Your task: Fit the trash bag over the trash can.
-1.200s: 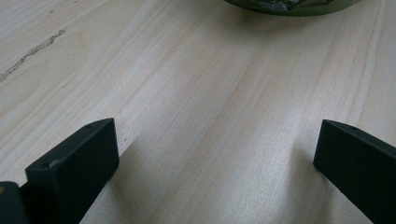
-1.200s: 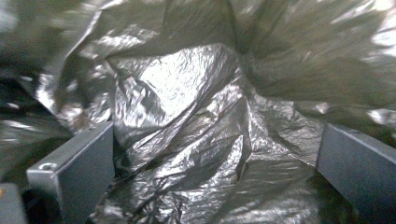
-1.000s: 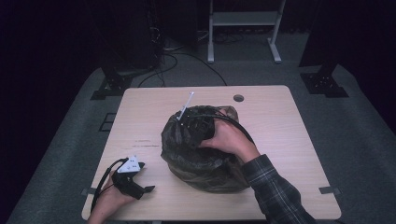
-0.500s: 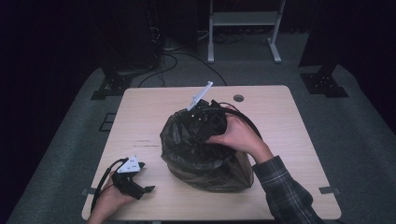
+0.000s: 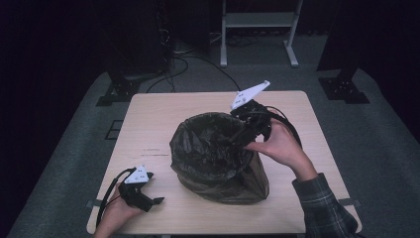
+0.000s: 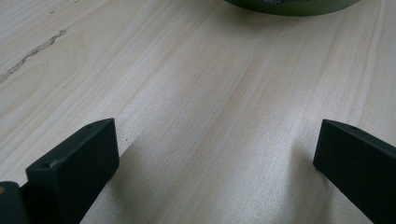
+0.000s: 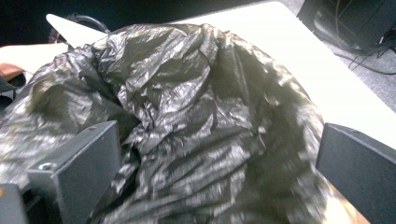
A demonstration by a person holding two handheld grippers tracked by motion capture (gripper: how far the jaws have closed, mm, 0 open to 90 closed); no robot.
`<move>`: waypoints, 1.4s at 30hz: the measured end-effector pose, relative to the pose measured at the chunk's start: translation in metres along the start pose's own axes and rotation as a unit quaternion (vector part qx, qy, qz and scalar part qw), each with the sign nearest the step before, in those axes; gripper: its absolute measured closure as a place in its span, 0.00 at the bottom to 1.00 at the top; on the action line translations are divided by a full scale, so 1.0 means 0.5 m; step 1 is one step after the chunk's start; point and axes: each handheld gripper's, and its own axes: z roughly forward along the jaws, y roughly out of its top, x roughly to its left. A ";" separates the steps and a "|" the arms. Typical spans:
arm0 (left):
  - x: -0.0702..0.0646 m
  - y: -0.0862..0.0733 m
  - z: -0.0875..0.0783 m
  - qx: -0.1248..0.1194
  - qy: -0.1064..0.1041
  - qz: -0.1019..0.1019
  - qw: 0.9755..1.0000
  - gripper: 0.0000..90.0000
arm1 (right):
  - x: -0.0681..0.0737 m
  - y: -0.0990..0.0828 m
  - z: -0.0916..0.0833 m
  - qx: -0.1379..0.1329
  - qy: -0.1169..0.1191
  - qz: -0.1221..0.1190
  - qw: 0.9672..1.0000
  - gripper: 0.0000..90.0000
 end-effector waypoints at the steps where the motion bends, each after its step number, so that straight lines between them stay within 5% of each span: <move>1: 0.000 0.000 0.000 0.000 0.000 0.000 1.000 0.00 | -0.001 -0.006 -0.007 -0.002 -0.004 0.000 1.000 0.00; 13: 0.000 0.000 0.000 0.000 0.002 -0.001 1.000 0.00 | -0.018 -0.111 -0.107 -0.076 -0.036 0.039 0.996 0.00; 24: 0.001 0.000 0.000 0.000 0.006 -0.005 1.000 0.00 | -0.014 -0.218 -0.147 -0.103 -0.069 0.059 0.990 0.00; 37: 0.001 0.000 0.000 0.000 0.006 -0.006 1.000 0.00 | -0.004 -0.348 -0.155 -0.138 -0.098 0.089 0.982 0.00; 42: 0.000 0.000 -0.001 0.001 0.006 -0.004 1.000 0.00 | 0.004 -0.391 -0.134 -0.130 -0.100 0.098 0.982 0.00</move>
